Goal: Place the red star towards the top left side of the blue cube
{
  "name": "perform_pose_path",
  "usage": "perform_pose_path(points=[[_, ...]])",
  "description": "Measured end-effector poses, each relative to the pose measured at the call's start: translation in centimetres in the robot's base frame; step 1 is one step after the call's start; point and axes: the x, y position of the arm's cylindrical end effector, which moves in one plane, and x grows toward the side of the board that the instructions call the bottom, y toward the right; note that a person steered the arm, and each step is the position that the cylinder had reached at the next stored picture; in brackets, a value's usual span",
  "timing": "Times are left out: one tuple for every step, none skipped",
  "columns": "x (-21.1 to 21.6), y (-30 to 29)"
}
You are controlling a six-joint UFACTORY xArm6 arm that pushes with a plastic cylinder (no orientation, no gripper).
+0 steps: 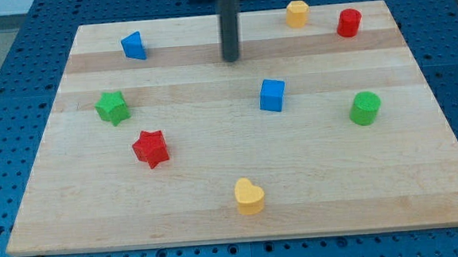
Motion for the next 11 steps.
perform_pose_path(points=[[5.5,-4.9],[6.1,-5.4],[9.5,-7.5],[11.7,-9.5],[12.0,-10.2],[12.7,-13.0],[13.3,-14.4],[18.0,-16.5],[18.7,-16.6],[20.5,-11.5],[20.5,-11.1]])
